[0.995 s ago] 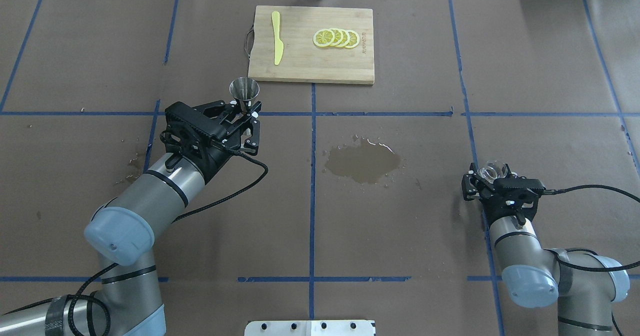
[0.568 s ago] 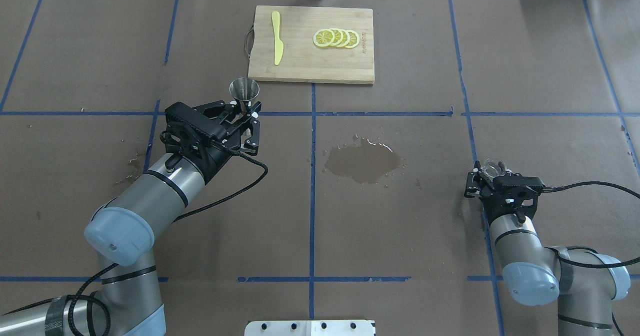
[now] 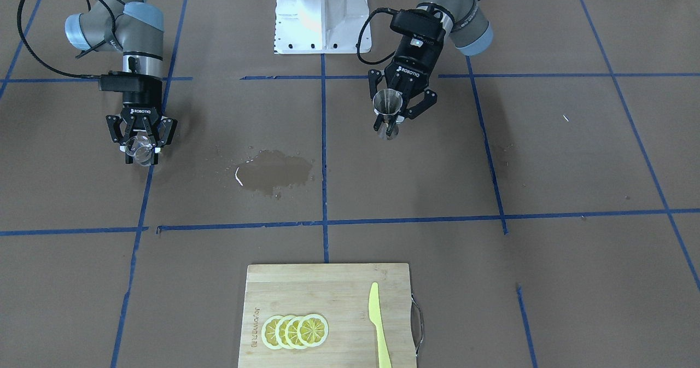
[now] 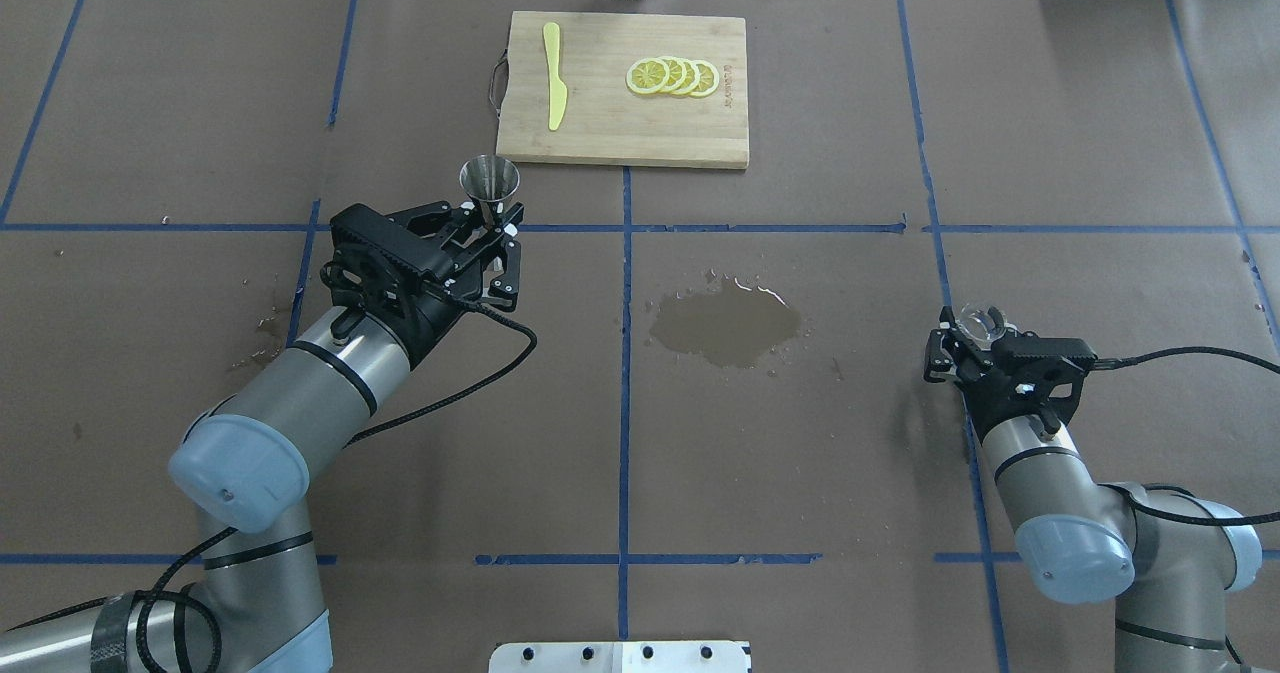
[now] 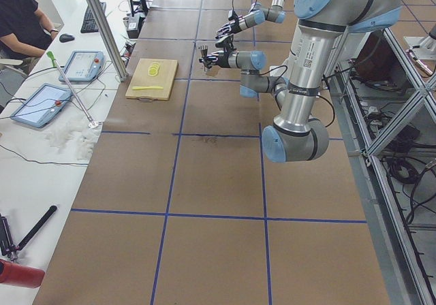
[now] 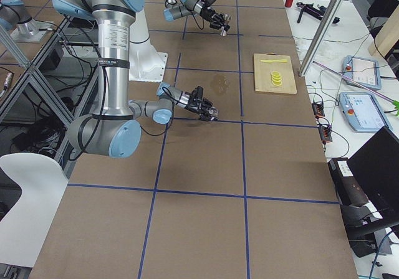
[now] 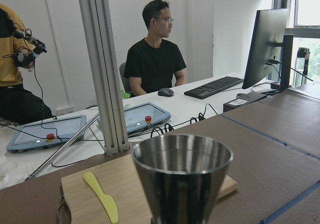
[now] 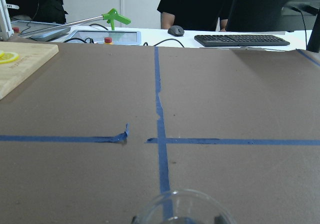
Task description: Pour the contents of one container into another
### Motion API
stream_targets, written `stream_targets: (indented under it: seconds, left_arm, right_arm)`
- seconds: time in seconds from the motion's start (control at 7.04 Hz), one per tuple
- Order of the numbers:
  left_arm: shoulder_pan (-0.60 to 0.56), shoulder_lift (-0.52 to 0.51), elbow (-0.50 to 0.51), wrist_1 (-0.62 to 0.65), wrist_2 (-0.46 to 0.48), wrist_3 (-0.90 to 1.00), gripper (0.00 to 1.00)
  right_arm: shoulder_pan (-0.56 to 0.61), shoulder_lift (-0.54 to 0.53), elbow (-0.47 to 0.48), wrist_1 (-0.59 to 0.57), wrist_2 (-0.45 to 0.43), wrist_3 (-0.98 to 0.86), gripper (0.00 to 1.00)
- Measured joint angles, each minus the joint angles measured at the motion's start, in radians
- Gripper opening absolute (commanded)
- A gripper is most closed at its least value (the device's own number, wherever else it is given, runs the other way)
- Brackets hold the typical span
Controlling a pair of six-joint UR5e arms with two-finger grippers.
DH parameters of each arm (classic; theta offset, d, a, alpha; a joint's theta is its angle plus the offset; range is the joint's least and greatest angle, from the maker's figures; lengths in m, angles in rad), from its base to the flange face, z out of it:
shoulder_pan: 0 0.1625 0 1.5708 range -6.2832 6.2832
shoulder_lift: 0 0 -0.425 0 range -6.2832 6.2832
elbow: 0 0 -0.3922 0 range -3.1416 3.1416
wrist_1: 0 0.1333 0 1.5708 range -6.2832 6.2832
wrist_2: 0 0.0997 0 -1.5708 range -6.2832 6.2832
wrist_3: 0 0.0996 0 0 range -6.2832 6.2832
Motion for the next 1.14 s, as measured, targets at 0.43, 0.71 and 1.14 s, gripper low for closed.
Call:
stream_targets:
  seconds: [0.43, 0.71, 1.14]
  left_arm:
    - [0.009, -0.006, 0.009, 0.000, 0.000, -0.003, 0.00]
    - [0.023, -0.015, 0.051, -0.028, 0.001, -0.011, 0.00]
    - [0.050, -0.026, 0.099, -0.094, 0.000, -0.010, 0.00]
  right_arm:
    - [0.009, 0.126, 0.076, 0.001, 0.003, -0.224, 0.00]
    - [0.025, 0.187, 0.129, -0.001, 0.043, -0.382, 0.00]
    - [0.055, 0.272, 0.182, -0.043, 0.109, -0.476, 0.00]
